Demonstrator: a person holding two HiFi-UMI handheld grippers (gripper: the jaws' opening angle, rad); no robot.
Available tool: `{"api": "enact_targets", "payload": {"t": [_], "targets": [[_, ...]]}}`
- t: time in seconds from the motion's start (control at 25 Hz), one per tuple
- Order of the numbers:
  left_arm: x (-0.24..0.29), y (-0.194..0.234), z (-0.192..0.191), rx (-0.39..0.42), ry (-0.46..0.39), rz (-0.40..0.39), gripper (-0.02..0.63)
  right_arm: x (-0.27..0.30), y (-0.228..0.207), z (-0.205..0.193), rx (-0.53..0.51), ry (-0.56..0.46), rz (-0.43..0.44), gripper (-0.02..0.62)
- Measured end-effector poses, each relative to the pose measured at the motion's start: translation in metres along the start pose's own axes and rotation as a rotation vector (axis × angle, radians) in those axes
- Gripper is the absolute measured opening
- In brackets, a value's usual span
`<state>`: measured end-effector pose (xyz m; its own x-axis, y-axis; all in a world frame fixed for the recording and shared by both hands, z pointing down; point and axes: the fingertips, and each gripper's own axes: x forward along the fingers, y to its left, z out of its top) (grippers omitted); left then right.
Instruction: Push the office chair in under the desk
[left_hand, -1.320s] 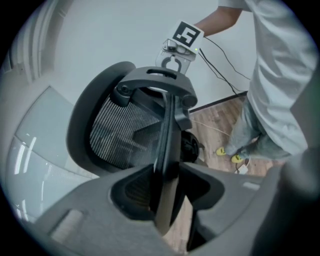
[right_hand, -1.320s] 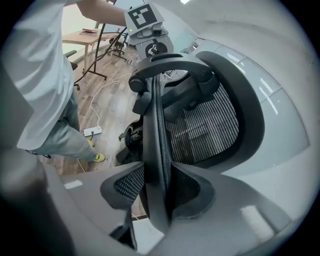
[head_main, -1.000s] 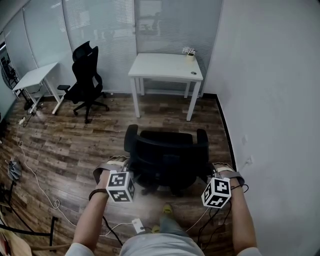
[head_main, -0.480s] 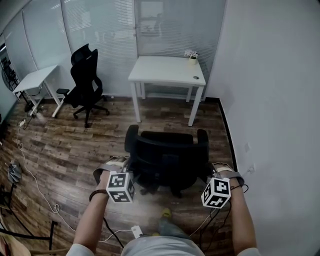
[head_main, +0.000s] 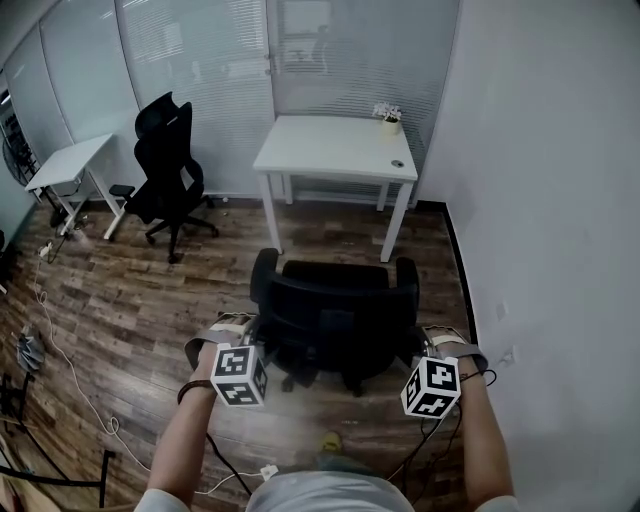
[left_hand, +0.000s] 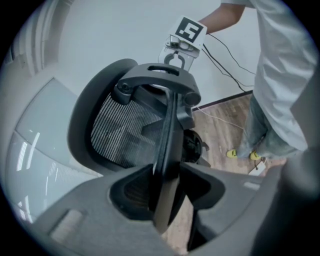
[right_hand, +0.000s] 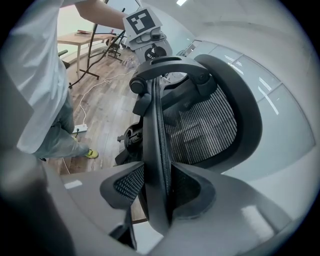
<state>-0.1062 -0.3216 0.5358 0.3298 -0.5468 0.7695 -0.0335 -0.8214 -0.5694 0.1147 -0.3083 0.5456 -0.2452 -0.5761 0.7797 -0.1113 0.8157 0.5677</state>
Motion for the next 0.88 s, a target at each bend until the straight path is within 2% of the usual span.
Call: {"api": "enact_targets", "payload": {"t": [0.44,0.6,0.88], "targets": [[0.057,0.081,-0.009,-0.03,0.01,0.004,0.166,0.055,-0.083,-0.012,-0.017,-0.021,-0.019,0.161],[0.076,0.109,-0.013,-0.059,0.014,-0.02,0.17,0.073,-0.109,-0.015,-0.015,-0.035,-0.022,0.163],[0.111,0.162,-0.023,-0.065,0.027,-0.052,0.163,0.108,-0.164,-0.019,0.0,-0.033,-0.015,0.169]]}}
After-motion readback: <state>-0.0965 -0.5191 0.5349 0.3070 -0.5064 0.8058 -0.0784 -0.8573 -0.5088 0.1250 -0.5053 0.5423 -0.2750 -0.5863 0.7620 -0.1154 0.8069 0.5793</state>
